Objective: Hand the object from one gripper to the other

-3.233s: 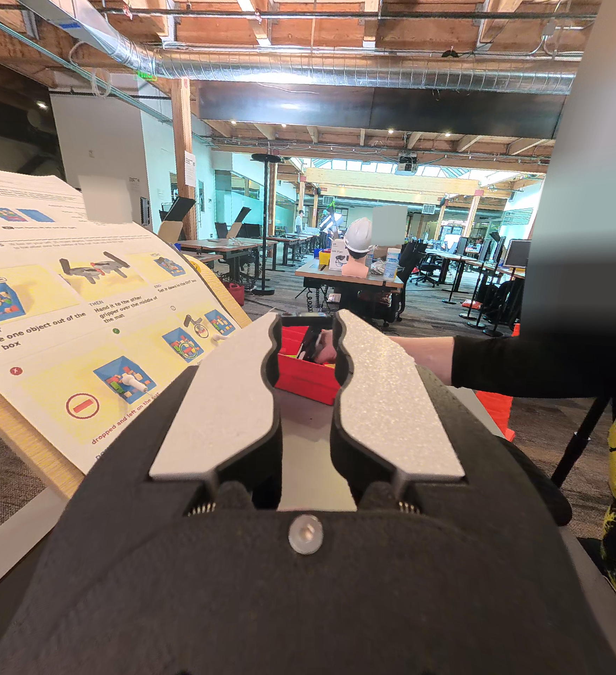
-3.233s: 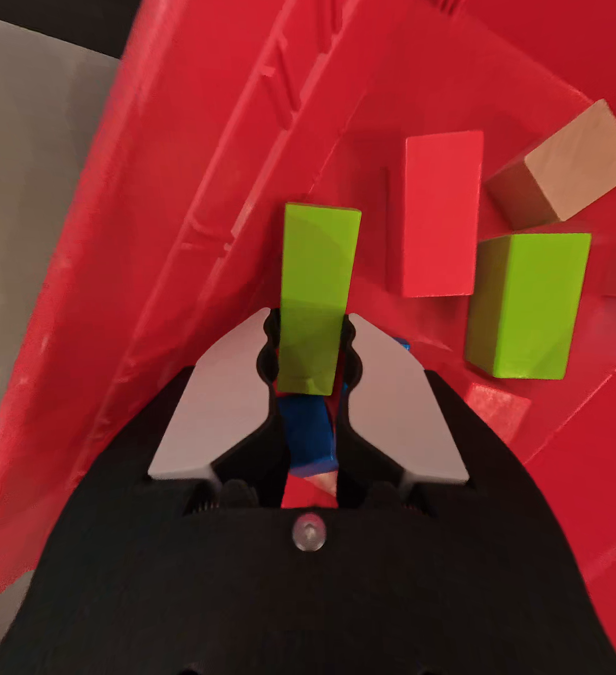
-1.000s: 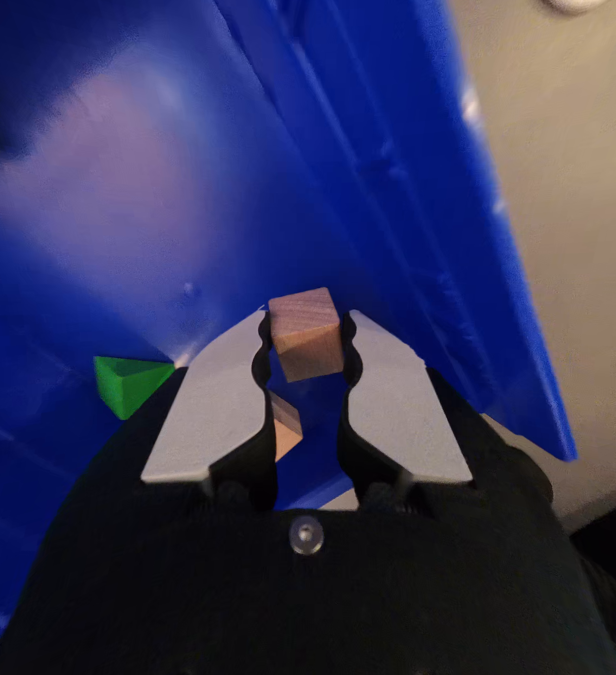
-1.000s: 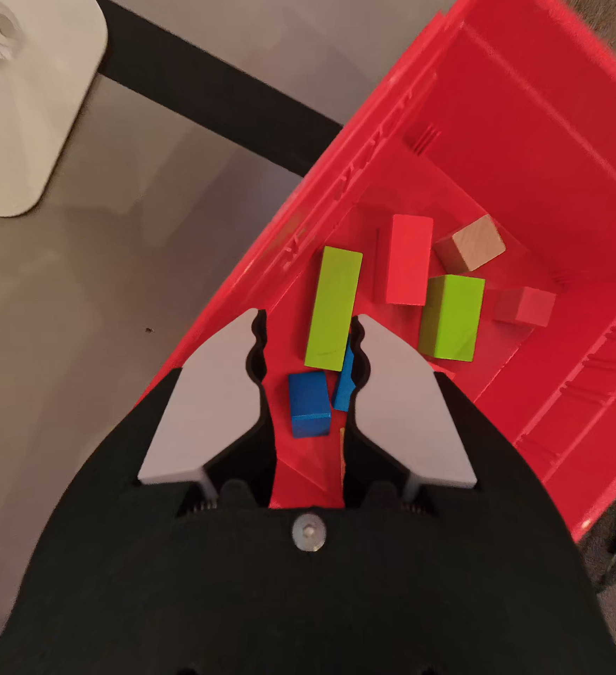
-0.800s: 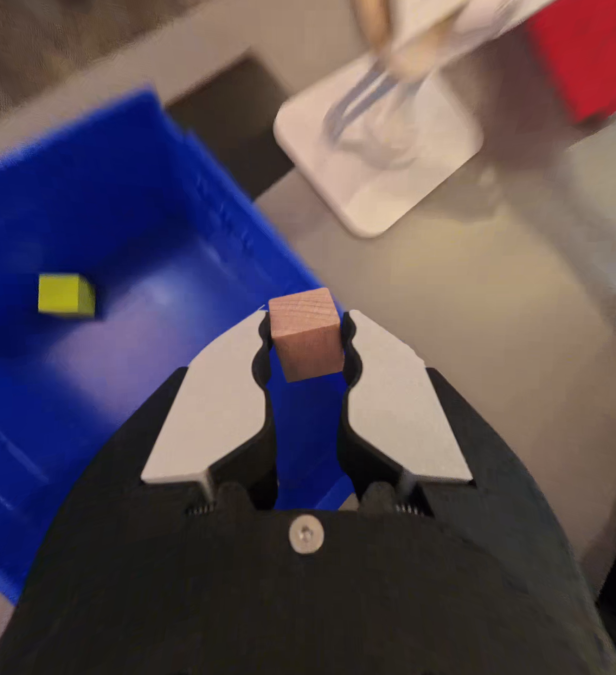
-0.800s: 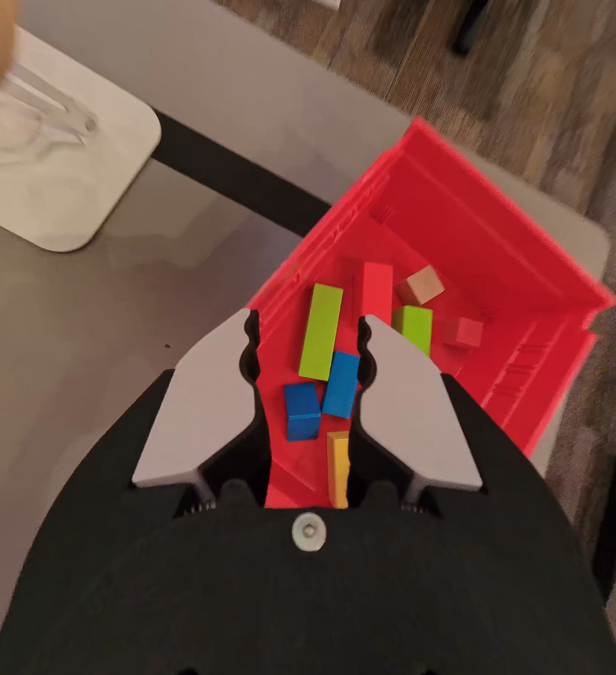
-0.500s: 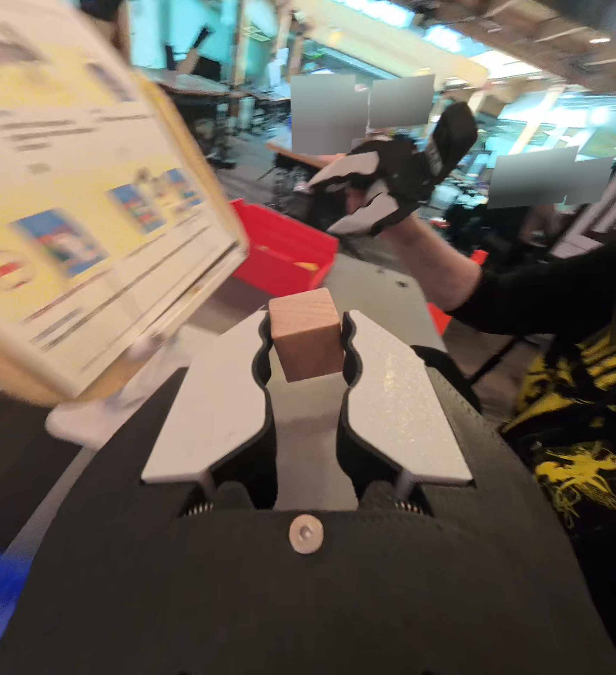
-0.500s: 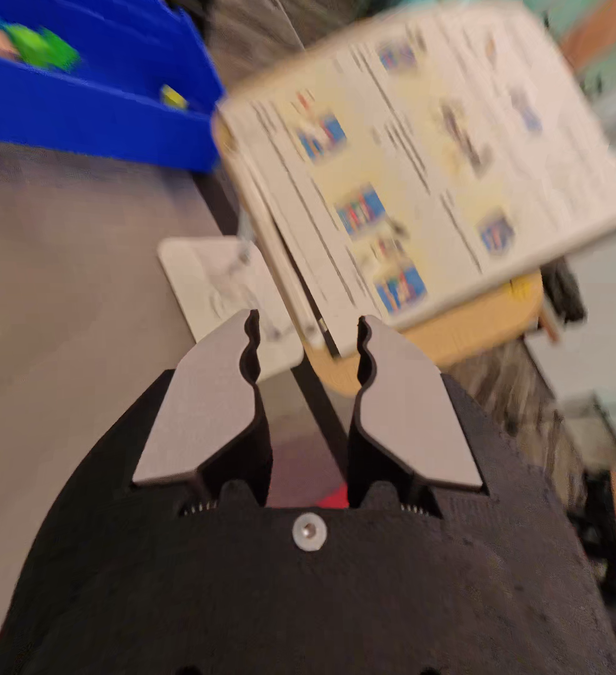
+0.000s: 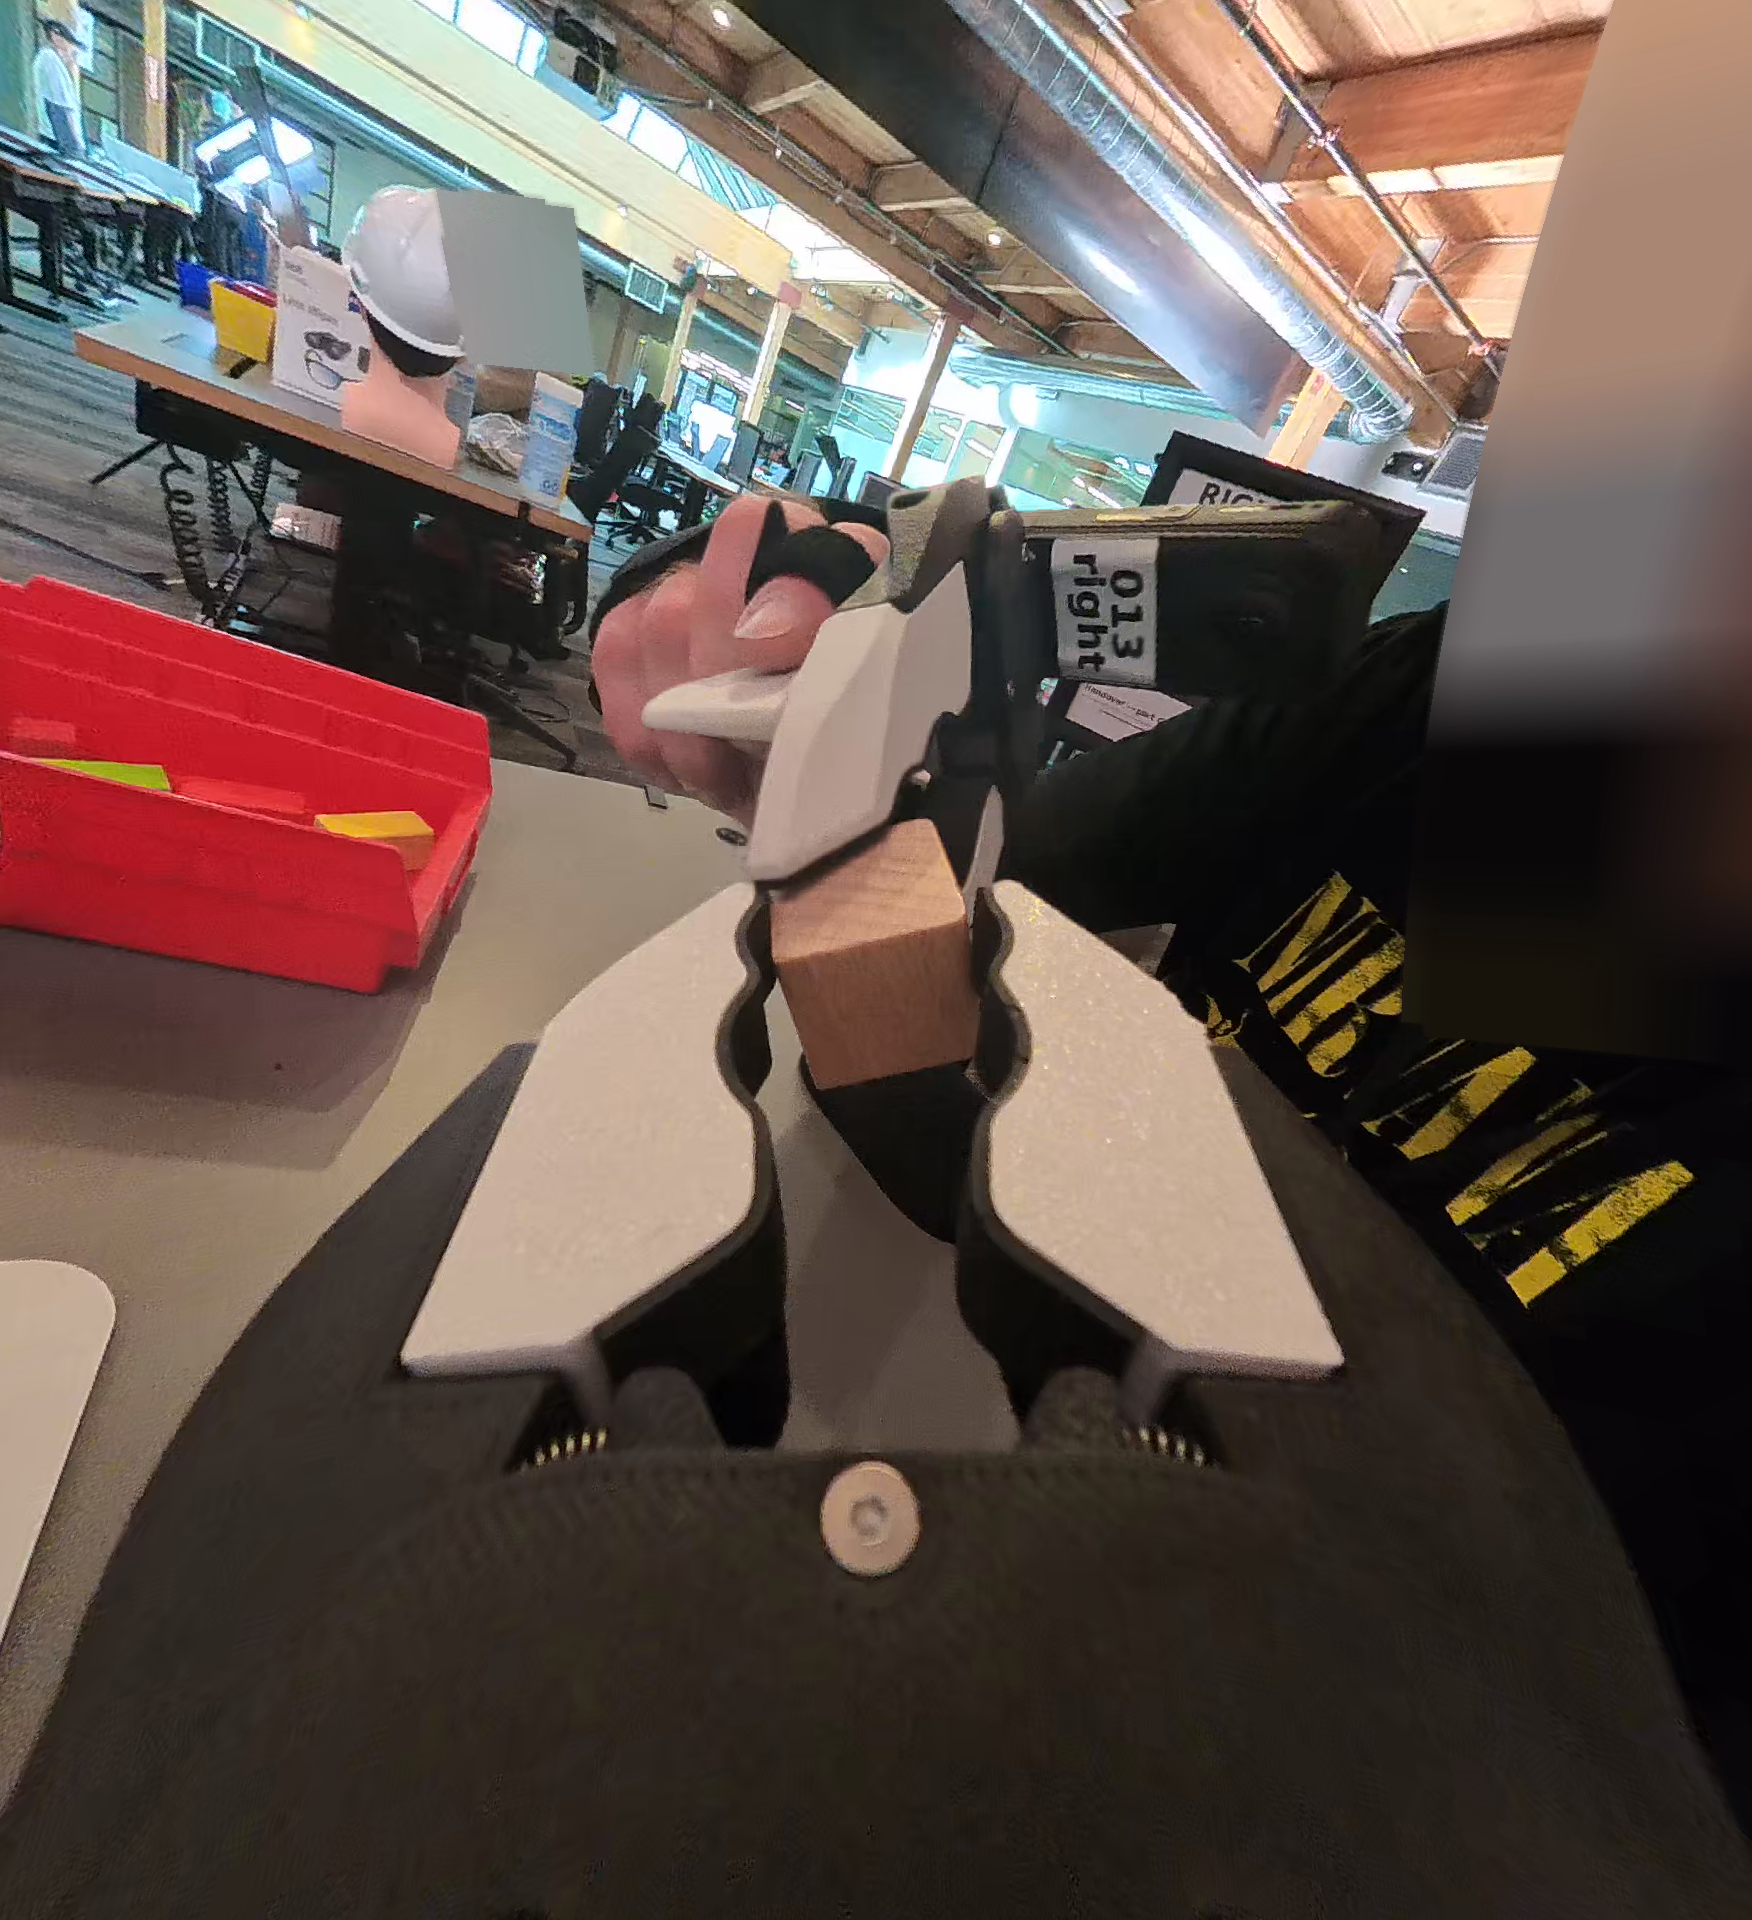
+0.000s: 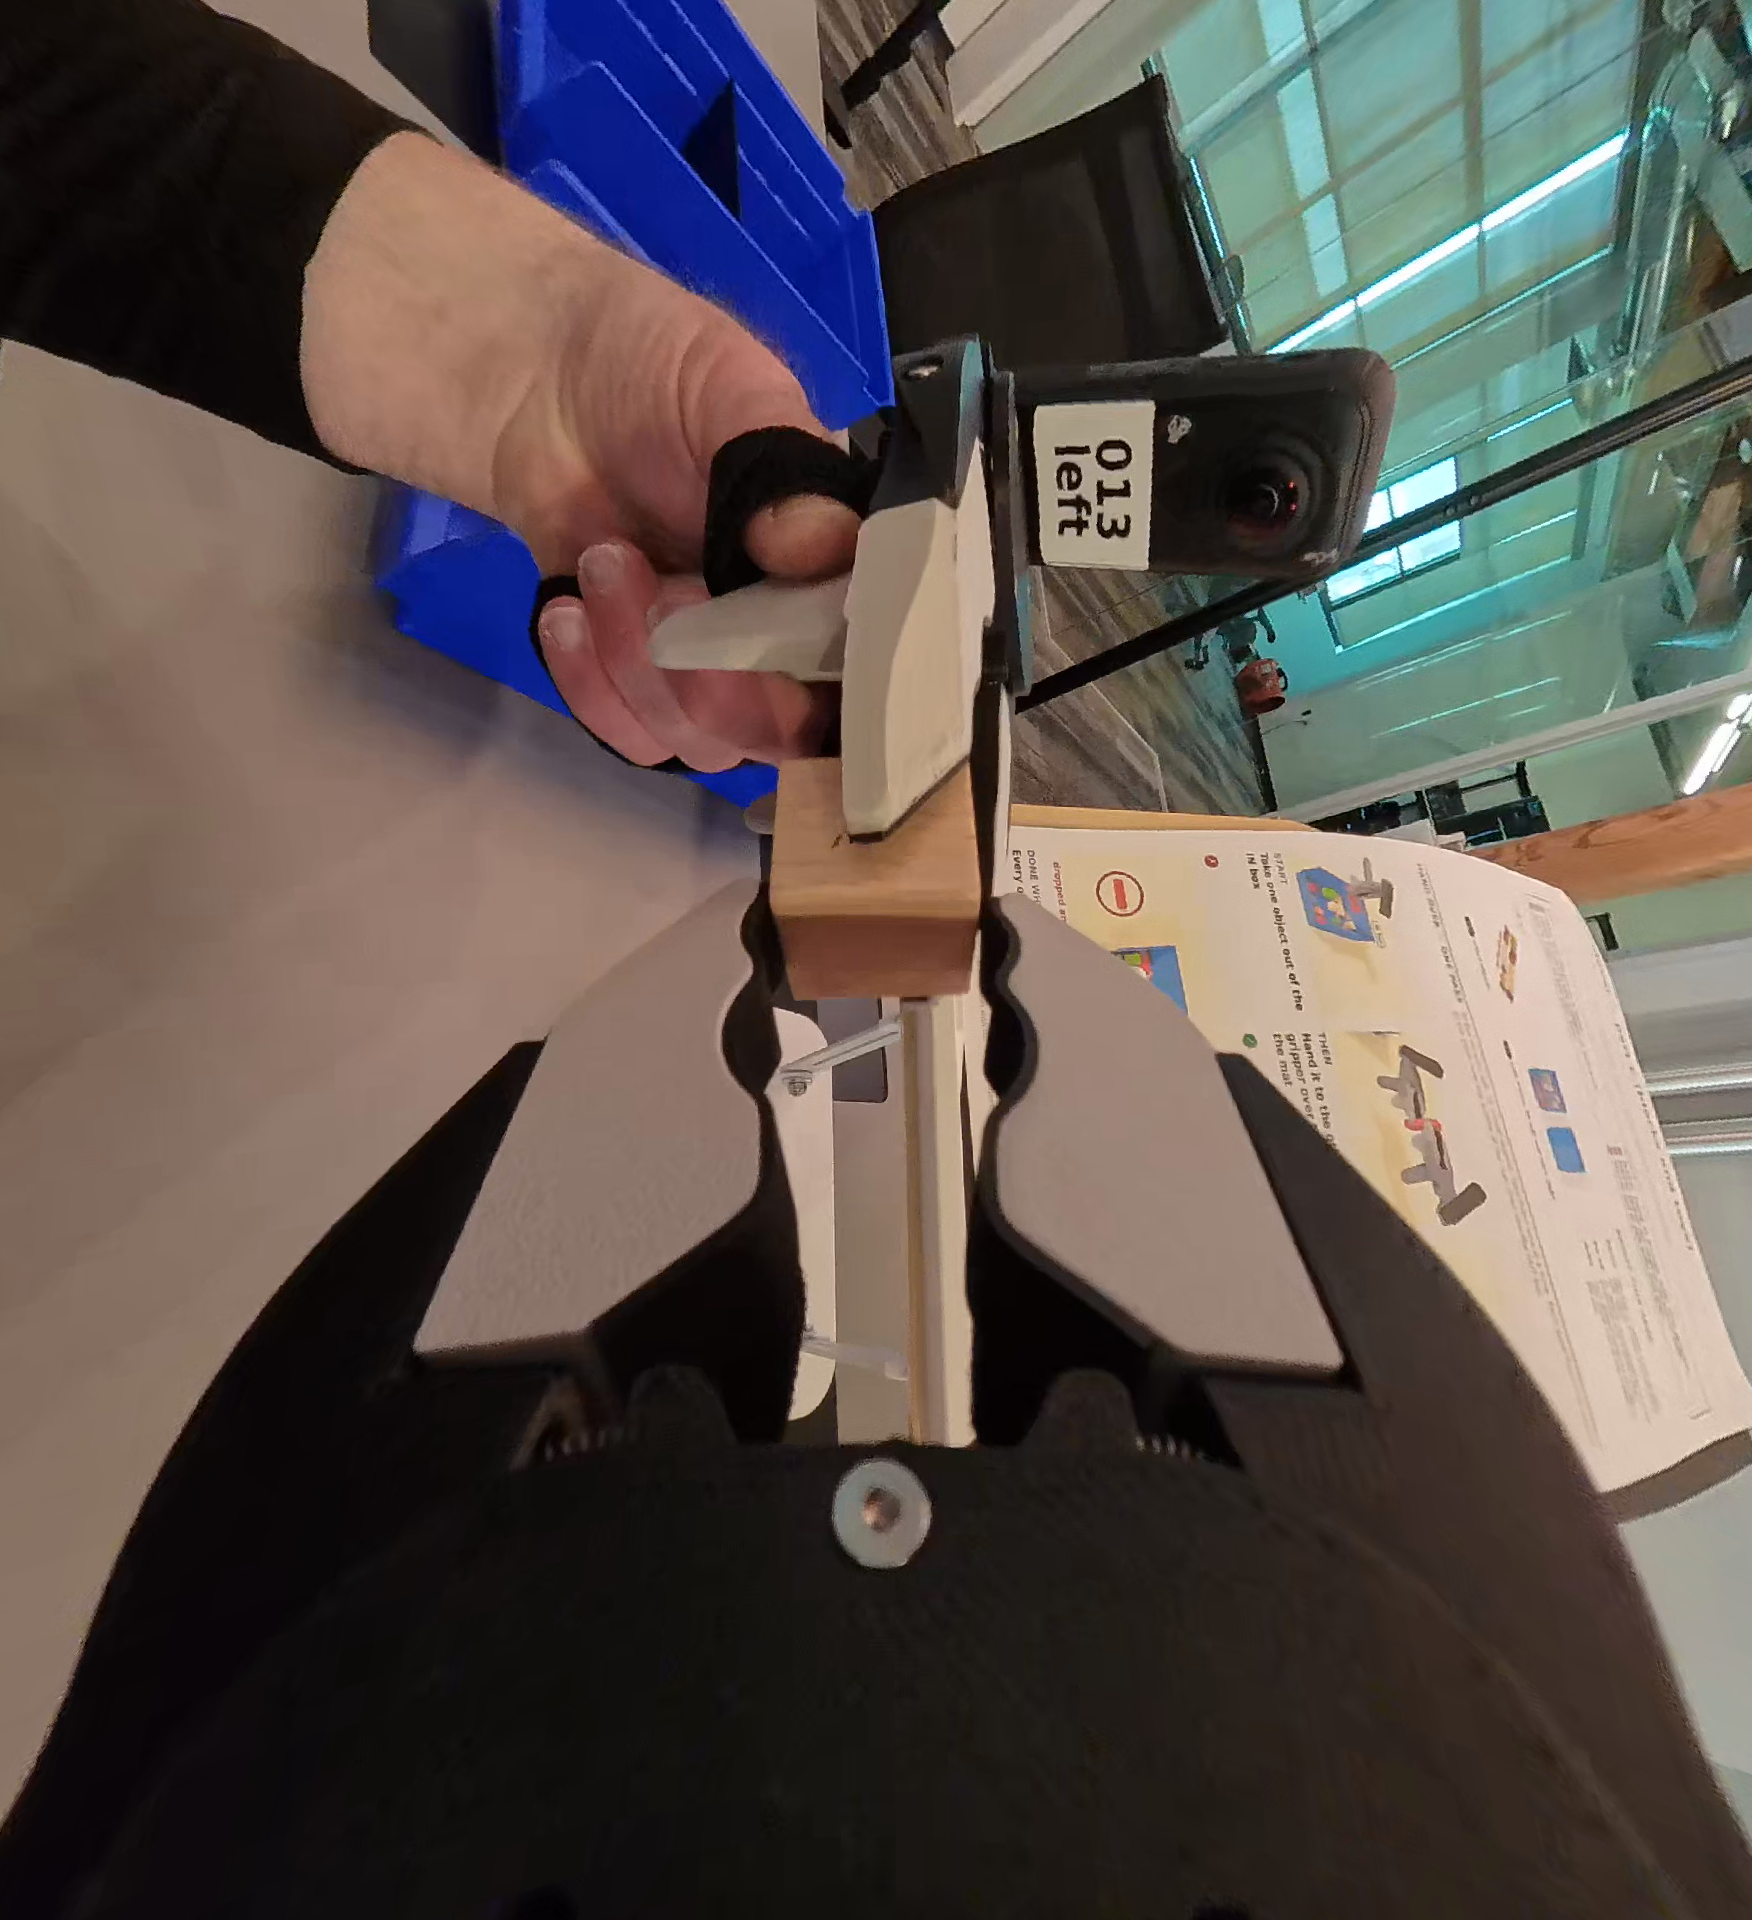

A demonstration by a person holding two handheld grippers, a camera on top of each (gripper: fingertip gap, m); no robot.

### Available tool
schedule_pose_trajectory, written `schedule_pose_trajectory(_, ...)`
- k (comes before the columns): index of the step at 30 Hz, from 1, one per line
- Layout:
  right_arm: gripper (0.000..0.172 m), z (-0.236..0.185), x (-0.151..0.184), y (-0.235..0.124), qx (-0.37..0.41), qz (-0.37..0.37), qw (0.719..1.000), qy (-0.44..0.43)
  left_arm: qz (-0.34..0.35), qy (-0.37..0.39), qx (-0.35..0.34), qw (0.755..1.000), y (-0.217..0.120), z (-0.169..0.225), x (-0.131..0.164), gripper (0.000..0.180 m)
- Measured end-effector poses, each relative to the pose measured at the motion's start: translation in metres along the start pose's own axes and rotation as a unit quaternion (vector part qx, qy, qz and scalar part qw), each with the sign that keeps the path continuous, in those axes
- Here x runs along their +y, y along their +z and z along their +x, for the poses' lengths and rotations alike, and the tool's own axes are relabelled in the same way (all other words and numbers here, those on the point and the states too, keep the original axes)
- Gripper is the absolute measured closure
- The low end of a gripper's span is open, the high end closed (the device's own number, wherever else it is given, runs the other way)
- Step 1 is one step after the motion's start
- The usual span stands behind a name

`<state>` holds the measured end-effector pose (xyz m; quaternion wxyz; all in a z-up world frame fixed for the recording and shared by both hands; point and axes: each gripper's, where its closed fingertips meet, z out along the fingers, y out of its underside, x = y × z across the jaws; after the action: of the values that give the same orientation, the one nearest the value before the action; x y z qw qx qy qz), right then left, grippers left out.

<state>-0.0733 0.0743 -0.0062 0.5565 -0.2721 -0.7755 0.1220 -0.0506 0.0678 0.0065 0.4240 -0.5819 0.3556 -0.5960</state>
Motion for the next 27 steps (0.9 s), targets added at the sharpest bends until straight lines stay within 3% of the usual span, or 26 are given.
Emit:
schedule_pose_trajectory(9, 0.139, -0.002, 0.001, -0.008, -0.017, 0.018, 0.998, 0.054, 0.017, -0.026, 0.034, 0.999, 0.004, -0.001, 0.001, 0.14)
schedule_pose_trajectory(11, 0.139, 0.005, 0.006, -0.019, -0.016, 0.024, 0.996, 0.088, 0.022, -0.021, 0.0, 1.0, 0.0, -0.01, -0.002, 0.122)
schedule_pose_trajectory(13, 0.139, 0.018, 0.027, -0.036, -0.006, 0.0, 0.994, 0.113, 0.018, 0.007, -0.046, 0.999, -0.011, -0.019, -0.003, 0.13)
schedule_pose_trajectory(18, 0.139, 0.062, 0.128, -0.107, 0.033, -0.118, 0.97, 0.209, 0.038, 0.068, -0.131, 0.988, -0.046, -0.026, -0.016, 0.179)
schedule_pose_trajectory(21, 0.139, 0.071, 0.214, -0.153, 0.037, -0.238, 0.933, 0.265, 0.051, 0.086, -0.159, 0.982, -0.058, -0.025, -0.024, 0.18)
schedule_pose_trajectory(24, 0.139, 0.047, 0.3, -0.185, -0.012, -0.365, 0.878, 0.311, 0.046, 0.097, -0.175, 0.979, -0.061, -0.024, -0.025, 0.18)
schedule_pose_trajectory(27, 0.139, 0.006, 0.351, -0.198, -0.09, -0.42, 0.83, 0.356, 0.034, 0.099, -0.179, 0.978, -0.058, -0.026, -0.022, 0.18)
